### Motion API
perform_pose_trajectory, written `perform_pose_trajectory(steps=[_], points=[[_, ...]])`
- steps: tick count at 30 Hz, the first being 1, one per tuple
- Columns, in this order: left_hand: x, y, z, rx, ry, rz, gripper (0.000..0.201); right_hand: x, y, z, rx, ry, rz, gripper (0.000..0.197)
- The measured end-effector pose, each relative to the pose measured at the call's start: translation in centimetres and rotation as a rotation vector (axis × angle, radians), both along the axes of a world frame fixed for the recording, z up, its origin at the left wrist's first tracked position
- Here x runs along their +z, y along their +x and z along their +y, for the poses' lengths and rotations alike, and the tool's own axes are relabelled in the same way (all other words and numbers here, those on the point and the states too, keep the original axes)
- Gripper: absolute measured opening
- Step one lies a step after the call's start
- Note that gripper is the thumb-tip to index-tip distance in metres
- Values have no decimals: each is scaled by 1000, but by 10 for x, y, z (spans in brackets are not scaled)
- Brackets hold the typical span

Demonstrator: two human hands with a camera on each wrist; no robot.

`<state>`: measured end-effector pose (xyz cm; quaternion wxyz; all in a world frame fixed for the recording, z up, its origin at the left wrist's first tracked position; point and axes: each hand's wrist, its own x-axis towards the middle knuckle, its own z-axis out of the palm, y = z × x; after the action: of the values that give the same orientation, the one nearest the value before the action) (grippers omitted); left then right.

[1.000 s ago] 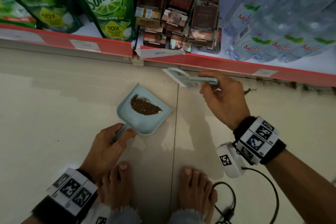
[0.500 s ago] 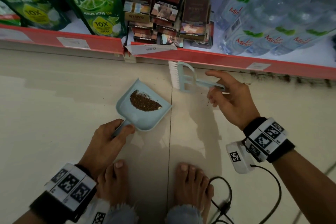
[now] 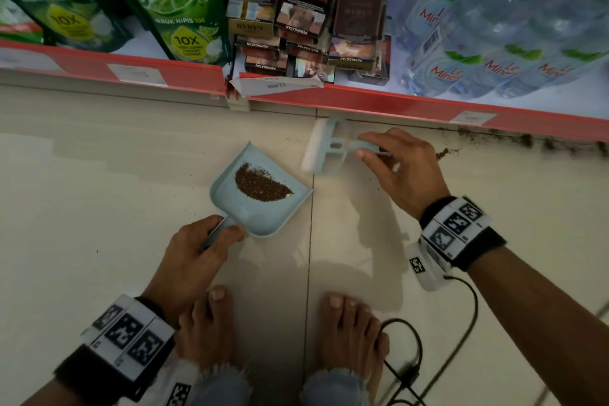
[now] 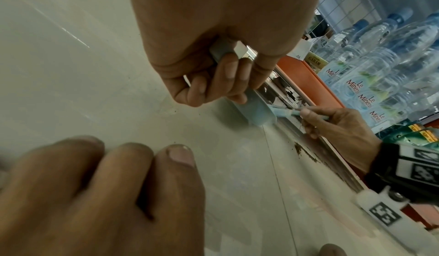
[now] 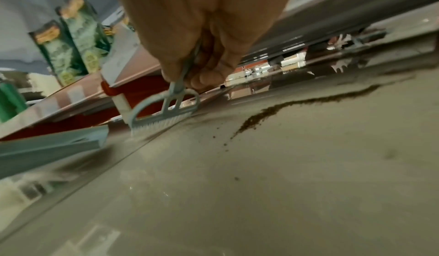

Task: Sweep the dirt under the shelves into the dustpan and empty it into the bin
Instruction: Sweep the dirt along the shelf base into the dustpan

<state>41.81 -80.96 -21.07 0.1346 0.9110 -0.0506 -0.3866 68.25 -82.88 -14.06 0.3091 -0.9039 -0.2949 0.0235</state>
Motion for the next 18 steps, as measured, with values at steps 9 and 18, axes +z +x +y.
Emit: perform_pose_trajectory(steps=[9, 18], points=[[-7, 23, 162, 499, -264, -113, 42, -30, 9, 57, -297, 337, 121, 24], [73, 56, 233, 1007, -638, -265, 63, -33, 12, 96, -242, 173, 106, 22]])
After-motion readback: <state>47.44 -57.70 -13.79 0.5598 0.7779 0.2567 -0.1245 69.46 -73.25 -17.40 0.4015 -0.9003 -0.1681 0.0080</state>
